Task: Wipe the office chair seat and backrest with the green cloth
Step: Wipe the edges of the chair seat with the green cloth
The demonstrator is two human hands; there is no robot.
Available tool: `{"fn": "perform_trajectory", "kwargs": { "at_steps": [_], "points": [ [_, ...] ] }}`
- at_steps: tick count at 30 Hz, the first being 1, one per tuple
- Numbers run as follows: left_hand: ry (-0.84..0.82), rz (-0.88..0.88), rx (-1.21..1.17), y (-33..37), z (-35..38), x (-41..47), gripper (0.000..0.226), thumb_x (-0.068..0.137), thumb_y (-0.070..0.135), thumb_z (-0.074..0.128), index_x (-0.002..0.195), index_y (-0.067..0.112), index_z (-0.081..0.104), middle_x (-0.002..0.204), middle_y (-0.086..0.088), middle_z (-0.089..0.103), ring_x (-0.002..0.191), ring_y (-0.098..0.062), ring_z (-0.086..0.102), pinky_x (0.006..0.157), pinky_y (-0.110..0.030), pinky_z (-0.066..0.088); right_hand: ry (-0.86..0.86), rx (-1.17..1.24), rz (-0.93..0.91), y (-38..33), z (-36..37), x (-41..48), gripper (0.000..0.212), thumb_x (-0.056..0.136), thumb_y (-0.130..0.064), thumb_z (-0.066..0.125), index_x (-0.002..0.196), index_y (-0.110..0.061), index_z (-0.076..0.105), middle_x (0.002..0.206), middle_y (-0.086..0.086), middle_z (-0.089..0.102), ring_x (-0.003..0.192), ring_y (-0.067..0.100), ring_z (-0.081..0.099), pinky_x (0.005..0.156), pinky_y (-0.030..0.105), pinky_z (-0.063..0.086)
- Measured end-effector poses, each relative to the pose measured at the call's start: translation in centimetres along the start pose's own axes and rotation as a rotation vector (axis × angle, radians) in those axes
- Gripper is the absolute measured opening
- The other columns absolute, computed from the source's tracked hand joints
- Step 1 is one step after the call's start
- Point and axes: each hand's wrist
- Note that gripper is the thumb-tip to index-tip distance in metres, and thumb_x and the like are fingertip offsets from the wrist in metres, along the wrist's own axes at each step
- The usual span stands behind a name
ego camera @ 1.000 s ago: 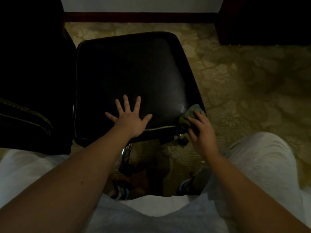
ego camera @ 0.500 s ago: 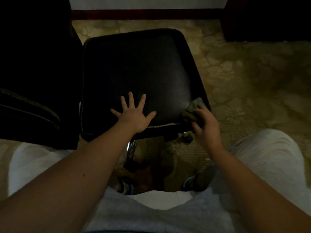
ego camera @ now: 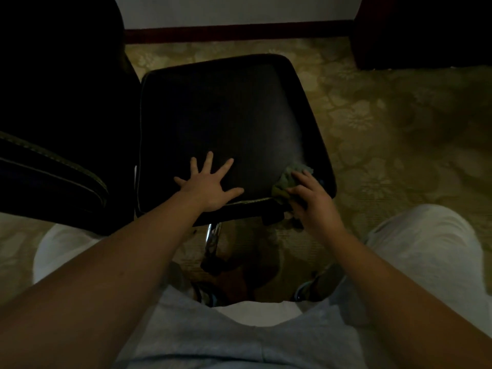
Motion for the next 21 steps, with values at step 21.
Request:
{"fn": "perform_trajectory", "kwargs": {
  "at_steps": [21],
  "points": [
    [-0.001,0.043,-0.008,-0.5,1.0,0.8,0.068,0.100,0.069,0.023,0.153,0.053,-0.015,0.164,0.002,-0.032,0.149,-0.039,-0.028,0.112,-0.079,0.001,0.065,0.009,0.108,-1.1,0.6,0.5,0.025,0.085,-0.003,0.072,0.110,-0.006,0.074,0.142,0.009,0.054,0.141,0.029,0.037,0.116,0.044,0.032]
  ]
}}
Point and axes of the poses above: each hand's wrist, its own x-axis towards the middle knuckle, its own z-axis out of the palm, y = z × x
